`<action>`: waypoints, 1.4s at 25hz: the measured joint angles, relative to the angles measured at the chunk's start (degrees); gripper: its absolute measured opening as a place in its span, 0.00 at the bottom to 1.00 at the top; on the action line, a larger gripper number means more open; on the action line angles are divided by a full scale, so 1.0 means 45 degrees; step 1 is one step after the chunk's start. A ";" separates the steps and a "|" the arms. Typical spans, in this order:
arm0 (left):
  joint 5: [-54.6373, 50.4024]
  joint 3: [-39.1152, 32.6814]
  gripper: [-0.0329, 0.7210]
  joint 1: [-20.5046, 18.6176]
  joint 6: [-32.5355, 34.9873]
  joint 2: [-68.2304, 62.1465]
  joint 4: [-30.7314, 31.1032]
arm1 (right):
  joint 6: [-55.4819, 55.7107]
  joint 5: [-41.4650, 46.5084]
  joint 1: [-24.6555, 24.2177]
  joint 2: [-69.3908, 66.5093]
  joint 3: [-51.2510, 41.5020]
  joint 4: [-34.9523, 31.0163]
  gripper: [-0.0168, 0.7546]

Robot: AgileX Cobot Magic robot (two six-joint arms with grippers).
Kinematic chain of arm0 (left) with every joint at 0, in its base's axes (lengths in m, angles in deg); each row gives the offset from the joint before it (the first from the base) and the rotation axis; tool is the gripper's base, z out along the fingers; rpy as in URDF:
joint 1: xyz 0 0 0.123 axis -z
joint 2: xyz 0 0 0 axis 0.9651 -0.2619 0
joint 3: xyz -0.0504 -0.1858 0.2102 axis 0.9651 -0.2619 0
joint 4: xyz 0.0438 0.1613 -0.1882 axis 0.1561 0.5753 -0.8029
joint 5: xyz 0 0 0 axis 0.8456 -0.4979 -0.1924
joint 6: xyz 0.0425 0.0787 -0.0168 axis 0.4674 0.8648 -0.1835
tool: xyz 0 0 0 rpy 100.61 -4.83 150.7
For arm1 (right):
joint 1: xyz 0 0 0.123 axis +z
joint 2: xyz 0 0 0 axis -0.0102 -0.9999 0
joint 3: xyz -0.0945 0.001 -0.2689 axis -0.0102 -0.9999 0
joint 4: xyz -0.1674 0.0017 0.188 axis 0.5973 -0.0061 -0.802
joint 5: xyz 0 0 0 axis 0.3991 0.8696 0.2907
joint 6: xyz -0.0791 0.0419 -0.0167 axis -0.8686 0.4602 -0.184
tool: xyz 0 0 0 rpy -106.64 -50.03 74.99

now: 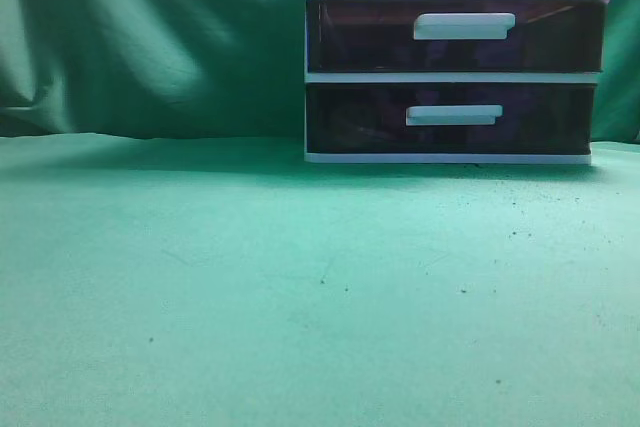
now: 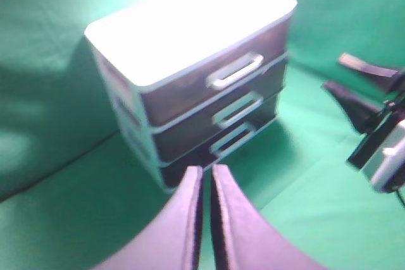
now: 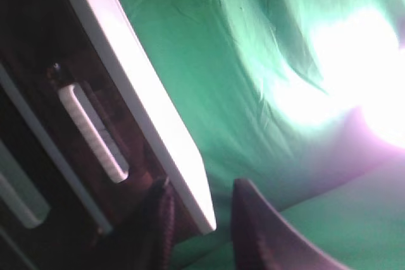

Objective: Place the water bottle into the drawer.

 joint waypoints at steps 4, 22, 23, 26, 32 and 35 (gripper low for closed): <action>0.1020 -0.2197 0.04 0.0000 0.0153 0.2226 -0.0434 | -0.2346 0.1150 0.1675 0.1846 -0.0060 -0.4958 0.07; 0.4570 -1.3735 0.04 0.0000 -0.0655 1.4270 -0.0385 | -0.3050 0.1844 0.4066 0.6886 -0.0143 -1.2045 0.02; 0.4644 -1.4258 0.04 0.0000 -0.0868 1.4771 -0.0366 | -0.2822 0.1999 0.4066 0.6886 -0.0139 -1.2045 0.02; 0.4703 -1.5385 0.04 0.0000 -0.1634 1.5356 -0.0334 | -0.2028 0.2300 0.4066 0.6886 -0.0169 -1.2045 0.02; 0.6621 -1.7614 0.04 0.0000 -0.2534 1.5356 -0.0228 | -0.1720 0.3342 0.4083 0.6886 -0.0462 -1.2045 0.02; 0.8228 -1.8821 0.04 0.0000 -0.2666 1.5356 0.0238 | -0.1652 0.3723 0.4083 0.6886 -0.0511 -1.2045 0.02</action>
